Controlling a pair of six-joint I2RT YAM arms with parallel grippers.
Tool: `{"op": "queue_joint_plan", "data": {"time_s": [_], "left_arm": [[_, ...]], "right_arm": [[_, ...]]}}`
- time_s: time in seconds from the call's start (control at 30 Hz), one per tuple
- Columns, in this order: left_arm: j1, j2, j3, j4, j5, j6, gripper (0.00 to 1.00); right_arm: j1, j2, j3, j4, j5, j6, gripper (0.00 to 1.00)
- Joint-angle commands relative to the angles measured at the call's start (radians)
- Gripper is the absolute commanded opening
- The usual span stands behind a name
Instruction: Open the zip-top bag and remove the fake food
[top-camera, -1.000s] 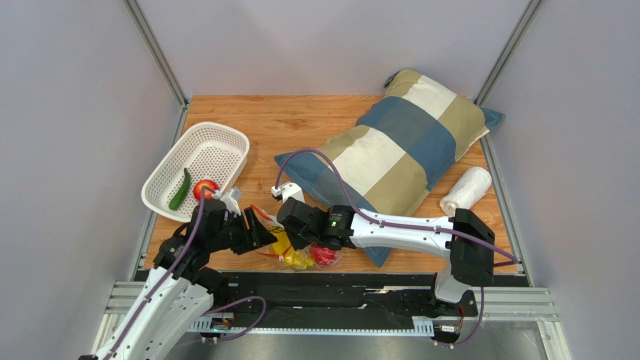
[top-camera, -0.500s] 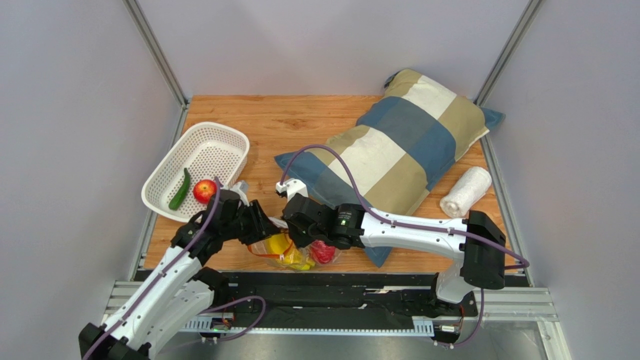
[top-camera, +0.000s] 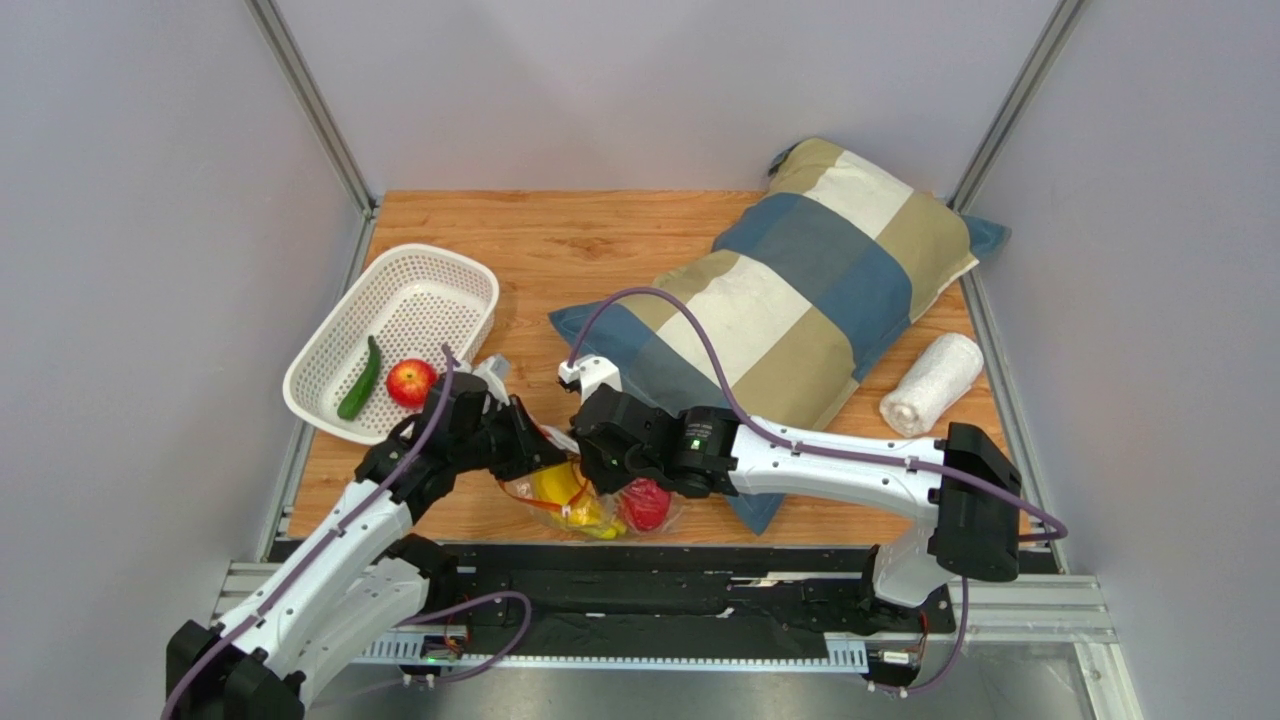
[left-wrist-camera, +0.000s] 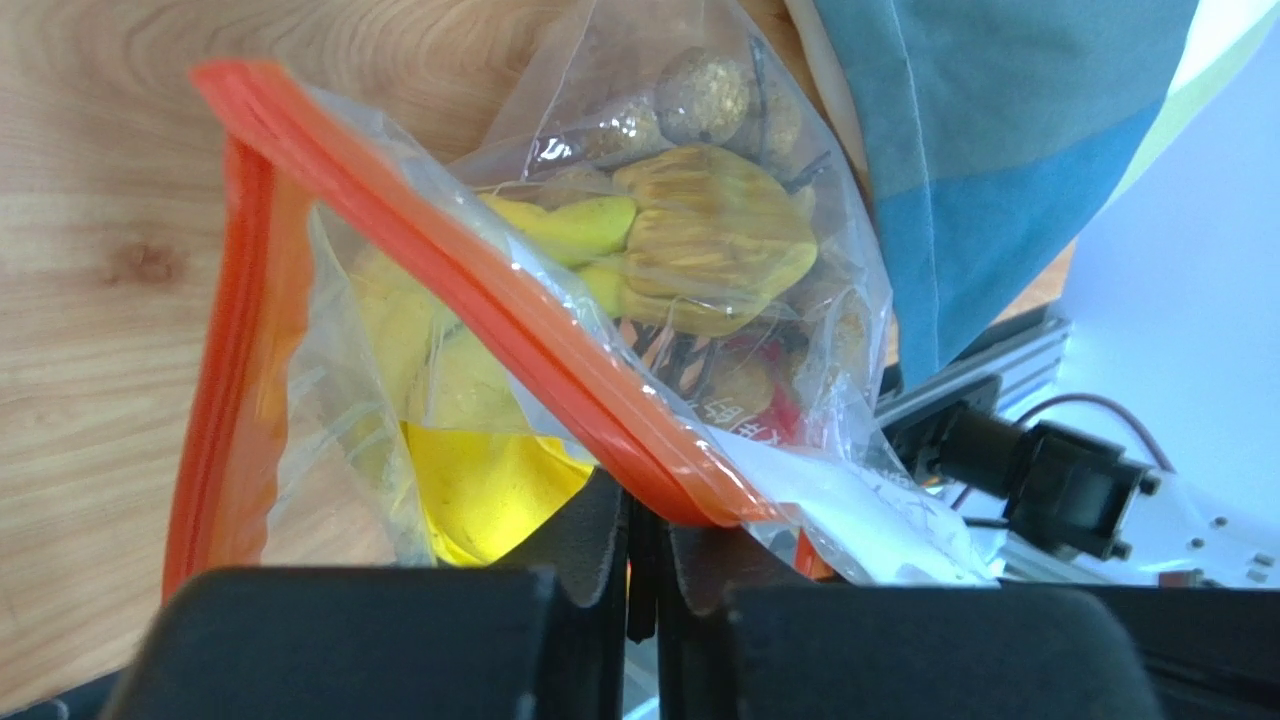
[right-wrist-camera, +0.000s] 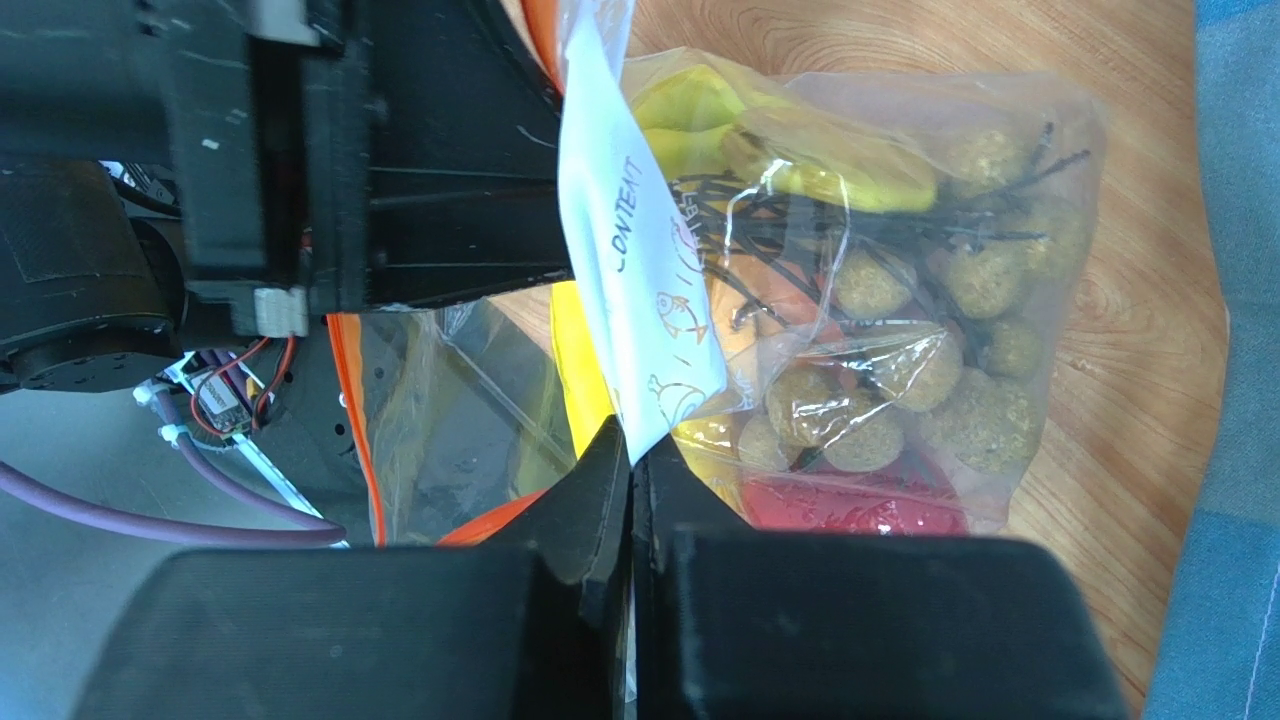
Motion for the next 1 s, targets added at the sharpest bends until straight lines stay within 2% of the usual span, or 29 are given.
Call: {"op": "queue_joint_plan", "data": {"time_s": [0.0,0.07,0.17,0.2,0.3,0.43,0.6,0.67,0.8,0.97], "left_arm": [[-0.004,0.036,0.011,0.065,0.047,0.021,0.00],[-0.004,0.013,0.030,0.050,0.044,0.036,0.00],[-0.004,-0.043,0.135,-0.028,0.057,0.096,0.00],[-0.004,-0.061,0.218,-0.109,0.056,0.134,0.00],[-0.004,-0.086,0.341,-0.257,0.063,0.195,0.00],[-0.004,-0.132,0.334,-0.277,0.212,0.196,0.00],[-0.004,-0.207,0.367,-0.317,0.209,0.239,0.00],[-0.006,-0.181,0.390,-0.332,0.252,0.259,0.00],[-0.004,-0.098,0.403,-0.360,0.434,0.346,0.00],[-0.004,-0.096,0.380,-0.386,0.456,0.392,0.00]], "right_arm": [[-0.004,-0.048,0.002,0.051,0.011,0.010,0.00],[-0.008,-0.040,0.002,0.048,0.016,0.012,0.00],[-0.019,-0.028,0.001,0.024,0.072,0.029,0.00],[-0.027,-0.028,0.001,0.016,0.114,0.033,0.00],[-0.054,-0.054,-0.012,-0.027,0.201,0.056,0.00],[-0.111,-0.112,-0.050,-0.042,0.198,0.046,0.00],[-0.133,-0.143,-0.067,-0.047,0.174,0.058,0.00],[-0.137,-0.146,-0.071,-0.035,0.145,0.067,0.00],[-0.137,-0.144,-0.068,0.028,0.036,0.086,0.00],[-0.136,-0.118,-0.033,0.054,-0.021,0.092,0.00]]}}
